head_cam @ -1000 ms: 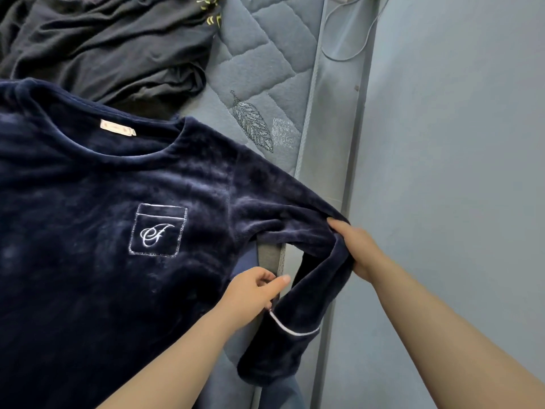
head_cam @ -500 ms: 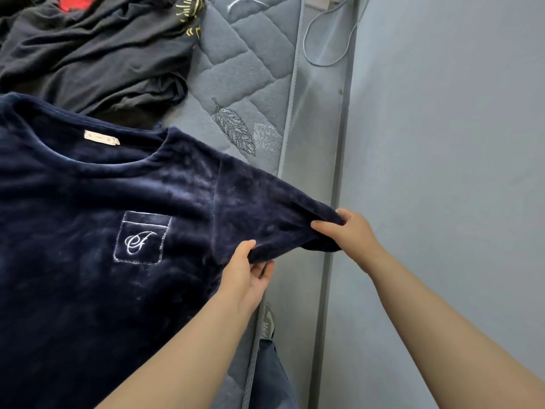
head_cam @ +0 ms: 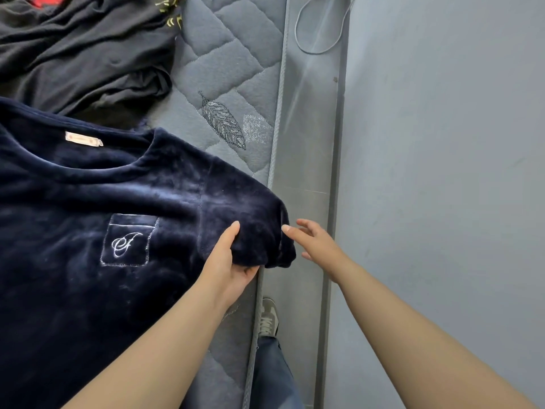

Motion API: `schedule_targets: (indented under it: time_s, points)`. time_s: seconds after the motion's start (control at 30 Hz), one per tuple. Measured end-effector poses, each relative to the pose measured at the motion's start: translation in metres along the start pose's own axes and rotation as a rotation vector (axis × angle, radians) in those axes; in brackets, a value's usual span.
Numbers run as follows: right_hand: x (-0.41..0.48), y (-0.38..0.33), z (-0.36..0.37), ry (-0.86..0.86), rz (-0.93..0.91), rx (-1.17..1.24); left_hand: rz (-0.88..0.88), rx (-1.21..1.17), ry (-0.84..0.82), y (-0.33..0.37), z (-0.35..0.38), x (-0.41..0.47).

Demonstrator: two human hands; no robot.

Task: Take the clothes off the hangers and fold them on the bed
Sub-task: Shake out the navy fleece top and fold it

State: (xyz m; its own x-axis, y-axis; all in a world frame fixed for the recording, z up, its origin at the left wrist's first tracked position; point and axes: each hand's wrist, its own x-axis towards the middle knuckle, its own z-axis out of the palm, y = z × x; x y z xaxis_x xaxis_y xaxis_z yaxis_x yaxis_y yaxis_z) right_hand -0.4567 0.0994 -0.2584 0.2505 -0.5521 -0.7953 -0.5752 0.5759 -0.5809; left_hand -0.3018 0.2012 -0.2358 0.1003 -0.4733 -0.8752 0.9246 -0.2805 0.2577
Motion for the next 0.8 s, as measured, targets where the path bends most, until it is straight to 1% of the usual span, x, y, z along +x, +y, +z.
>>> schedule_targets:
  time_s: [0.07,0.1,0.17,0.23,0.27,0.33,0.37,0.4,0.43,0.53,0.63,0.7,0.73,0.77,0.8]
  points:
    - [0.006,0.001,0.006,-0.049,0.037,0.042,-0.005,-0.027,-0.017,0.003,0.000,-0.001]
    - [0.008,0.003,0.009,-0.071,0.038,0.010,-0.006,-0.054,-0.011,0.004,0.000,-0.001]
    - [0.010,0.009,0.013,-0.055,0.004,-0.143,0.007,-0.086,0.006,0.006,-0.004,-0.001]
    - [0.009,0.018,0.016,-0.035,-0.022,-0.200,0.017,-0.084,0.005,0.007,-0.008,-0.001]
    - [0.007,0.021,0.016,-0.056,-0.019,-0.182,0.016,-0.081,0.003,0.007,-0.010,-0.001]
    - [0.002,0.027,0.020,-0.158,0.026,-0.128,-0.001,-0.090,-0.005,0.008,-0.008,-0.001]
    - [0.001,0.030,0.023,-0.182,0.041,-0.143,-0.017,-0.106,-0.010,0.008,-0.007,-0.001]
    - [0.001,0.034,0.027,-0.161,0.043,-0.158,-0.036,-0.133,-0.017,0.009,-0.005,-0.001]
    - [0.003,0.038,0.031,-0.099,0.034,-0.158,-0.052,-0.160,-0.024,0.009,-0.003,-0.002]
    - [0.005,0.039,0.041,0.125,-0.005,-0.005,-0.051,-0.165,-0.020,0.009,-0.006,-0.002]
    - [0.005,0.032,0.037,0.358,-0.049,0.143,0.003,-0.159,0.065,0.014,-0.013,0.000]
    - [-0.003,0.024,0.023,0.519,-0.080,0.166,0.032,-0.173,0.140,0.018,-0.017,0.003]
    - [-0.007,0.020,0.012,0.532,-0.088,0.151,0.036,-0.154,0.157,0.018,-0.018,0.004]
    - [-0.013,0.015,0.002,0.483,-0.080,0.117,0.032,-0.121,0.159,0.018,-0.019,0.005]
    - [-0.019,0.008,-0.008,0.381,-0.054,0.071,0.024,-0.096,0.154,0.016,-0.018,0.004]
